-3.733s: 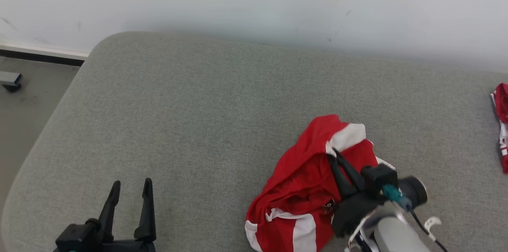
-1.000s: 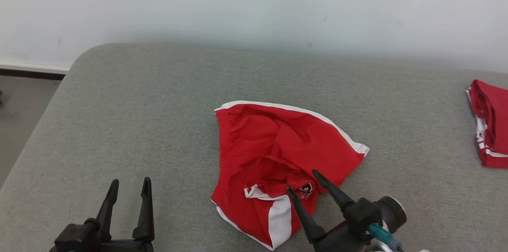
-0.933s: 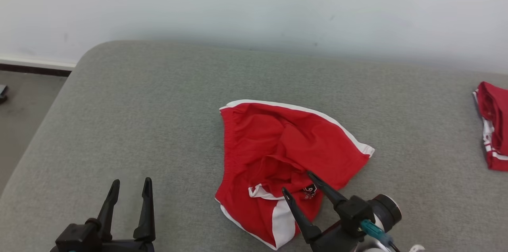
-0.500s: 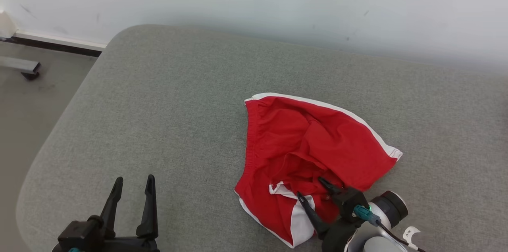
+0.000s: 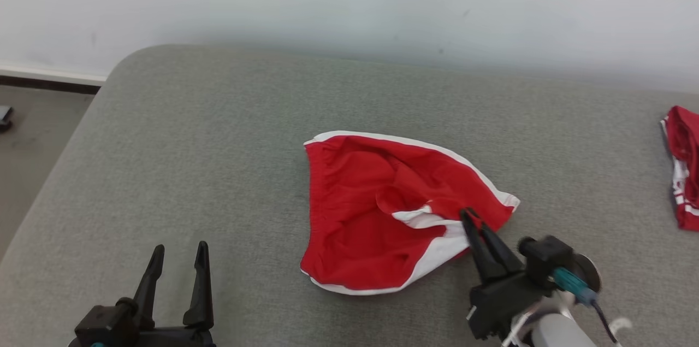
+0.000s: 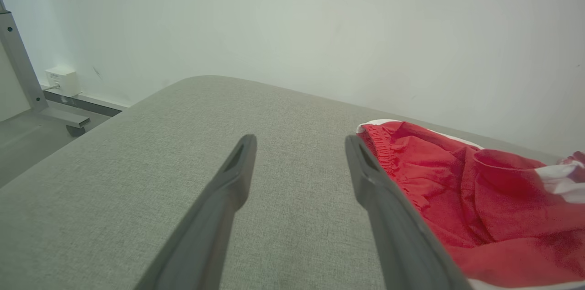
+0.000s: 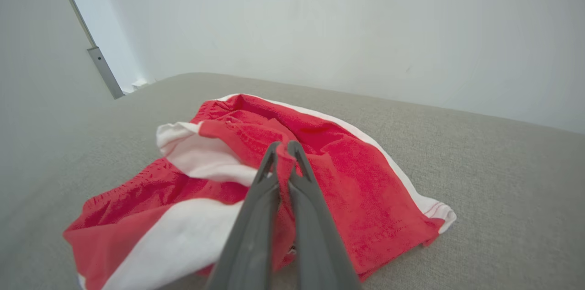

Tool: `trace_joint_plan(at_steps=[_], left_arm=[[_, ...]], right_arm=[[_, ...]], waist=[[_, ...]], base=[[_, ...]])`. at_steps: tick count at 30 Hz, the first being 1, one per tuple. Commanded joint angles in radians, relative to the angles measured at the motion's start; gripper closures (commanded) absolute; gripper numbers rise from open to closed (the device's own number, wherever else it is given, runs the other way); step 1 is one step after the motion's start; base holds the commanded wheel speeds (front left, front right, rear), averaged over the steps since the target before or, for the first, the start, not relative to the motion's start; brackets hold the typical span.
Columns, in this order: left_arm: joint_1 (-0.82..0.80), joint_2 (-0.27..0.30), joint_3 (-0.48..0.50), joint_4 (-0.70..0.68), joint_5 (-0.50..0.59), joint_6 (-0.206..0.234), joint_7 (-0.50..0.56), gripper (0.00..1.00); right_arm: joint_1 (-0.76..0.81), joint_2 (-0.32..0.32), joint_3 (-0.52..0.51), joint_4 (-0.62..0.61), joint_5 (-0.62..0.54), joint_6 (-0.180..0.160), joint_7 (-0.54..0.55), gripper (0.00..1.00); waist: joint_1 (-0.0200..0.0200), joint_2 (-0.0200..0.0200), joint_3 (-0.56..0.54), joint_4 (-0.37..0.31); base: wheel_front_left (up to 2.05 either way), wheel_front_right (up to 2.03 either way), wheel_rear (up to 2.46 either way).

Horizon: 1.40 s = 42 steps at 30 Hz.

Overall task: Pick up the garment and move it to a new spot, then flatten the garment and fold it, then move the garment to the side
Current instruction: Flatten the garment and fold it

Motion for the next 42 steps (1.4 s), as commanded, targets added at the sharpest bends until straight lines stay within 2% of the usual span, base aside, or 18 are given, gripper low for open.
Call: trace_joint_plan(at_steps=[1, 6, 10, 11, 12, 13, 22, 32, 37, 42], left_arm=[[0.010, 0.001, -0.001, 0.000, -0.004, 0.003, 0.000, 0.00], [0.013, 0.001, -0.010, -0.001, -0.013, 0.005, 0.000, 0.00], [0.010, 0.001, -0.005, 0.000, -0.016, 0.006, 0.000, 0.00], [0.010, 0.000, -0.006, 0.000, -0.014, 0.005, 0.000, 0.00], [0.011, 0.000, -0.009, 0.000, -0.011, 0.004, 0.000, 0.00], [0.011, 0.001, -0.008, 0.000, -0.008, 0.004, 0.000, 0.00], [0.022, 0.001, 0.002, -0.006, 0.001, 0.003, 0.000, 0.00], [0.033, 0.001, 0.001, -0.005, 0.005, 0.001, 0.000, 0.00], [0.044, 0.001, -0.002, -0.010, 0.011, 0.000, 0.000, 0.00], [0.053, 0.001, -0.055, 0.007, 0.034, -0.008, 0.000, 0.00]], right_arm=[[0.048, -0.007, -0.037, -0.050, 0.013, -0.003, -0.004, 1.00], [0.199, 0.004, -0.138, -0.150, 0.074, -0.003, -0.003, 1.00], [0.276, 0.025, -0.201, -0.164, 0.124, -0.003, -0.003, 1.00], [0.287, 0.028, -0.206, -0.161, 0.124, -0.003, -0.003, 0.73], [0.296, 0.030, -0.214, -0.161, 0.119, -0.003, -0.003, 0.29], [0.298, 0.032, -0.222, -0.166, 0.114, -0.003, -0.003, 0.00], [0.326, 0.054, -0.290, -0.315, 0.059, -0.003, -0.003, 0.00], [0.404, 0.054, -0.264, -0.506, -0.008, -0.003, -0.003, 0.00], [0.434, 0.060, -0.260, -0.538, -0.024, -0.003, -0.003, 0.00], [0.429, 0.063, -0.257, -0.547, -0.035, -0.003, -0.003, 0.00]], waist=[[0.0000, 0.0000, -0.009, -0.039], [0.0000, 0.0000, -0.005, -0.085], [0.0000, 0.0000, 0.001, -0.116], [0.0000, 0.0000, 0.000, -0.124], [0.0000, 0.0000, 0.000, -0.129], [0.0000, 0.0000, -0.001, -0.134], [0.0000, 0.0000, -0.022, -0.179], [0.0000, 0.0000, -0.040, -0.188], [0.0000, 0.0000, -0.044, -0.189], [0.0000, 0.0000, -0.038, -0.193]], base=[[0.00, 0.00, 0.00], [0.00, 0.00, 0.00], [0.00, 0.00, 0.00], [0.00, 0.00, 0.00], [0.00, 0.00, 0.00], [0.00, 0.00, 0.00], [0.00, 0.00, 0.00], [0.00, 0.00, 0.00], [0.00, 0.00, 0.00], [0.00, 0.00, 0.00]])
